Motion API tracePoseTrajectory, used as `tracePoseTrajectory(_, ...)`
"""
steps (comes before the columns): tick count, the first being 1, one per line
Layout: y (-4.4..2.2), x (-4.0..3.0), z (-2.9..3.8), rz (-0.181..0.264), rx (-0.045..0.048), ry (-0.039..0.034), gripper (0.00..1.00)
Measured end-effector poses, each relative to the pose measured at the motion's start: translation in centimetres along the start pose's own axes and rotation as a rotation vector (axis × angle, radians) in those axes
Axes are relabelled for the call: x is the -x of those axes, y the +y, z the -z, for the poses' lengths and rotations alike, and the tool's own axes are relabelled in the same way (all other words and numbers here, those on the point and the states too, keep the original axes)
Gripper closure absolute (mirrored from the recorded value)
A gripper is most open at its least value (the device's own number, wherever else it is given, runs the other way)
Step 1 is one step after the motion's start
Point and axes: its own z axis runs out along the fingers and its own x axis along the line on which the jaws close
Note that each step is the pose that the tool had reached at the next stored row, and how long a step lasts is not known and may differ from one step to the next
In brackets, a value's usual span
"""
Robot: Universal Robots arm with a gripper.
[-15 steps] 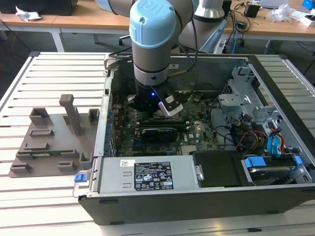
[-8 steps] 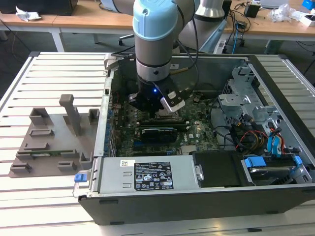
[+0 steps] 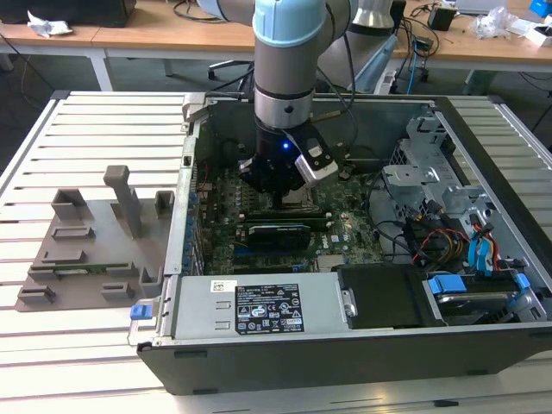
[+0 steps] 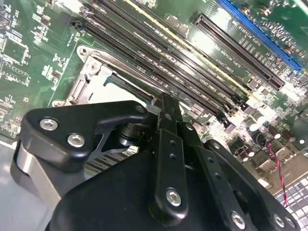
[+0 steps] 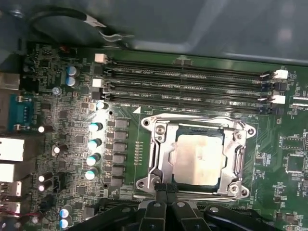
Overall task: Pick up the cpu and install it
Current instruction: 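Install the second cpu locking lever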
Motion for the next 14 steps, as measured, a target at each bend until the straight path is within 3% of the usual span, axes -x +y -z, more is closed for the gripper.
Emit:
tracePoseTrajectory(1, 0.52, 0.25, 0.03, 0.0, -0.0232, 0.0041, 0.89)
tracePoseTrajectory(2, 0.95, 0.43, 0.03, 0.001, -0.0393, 0.0064, 0.89)
tracePoseTrajectory(6, 1.88, 0.77, 0.07, 0.001, -0.0721, 0.0107, 0.89)
tracePoseTrajectory(10, 2.72, 0.95, 0.2, 0.001, -0.1188, 0.0144, 0.89)
tracePoseTrajectory(11, 2.96, 0.98, 0.33, 0.002, -0.137, 0.0157, 0.89)
tracePoseTrajectory(12, 3.08, 0.99, 0.57, 0.002, -0.1488, 0.0166, 0.89)
tracePoseTrajectory(14, 3.15, 1.0, 1.1, 0.002, -0.1568, 0.0173, 0.89)
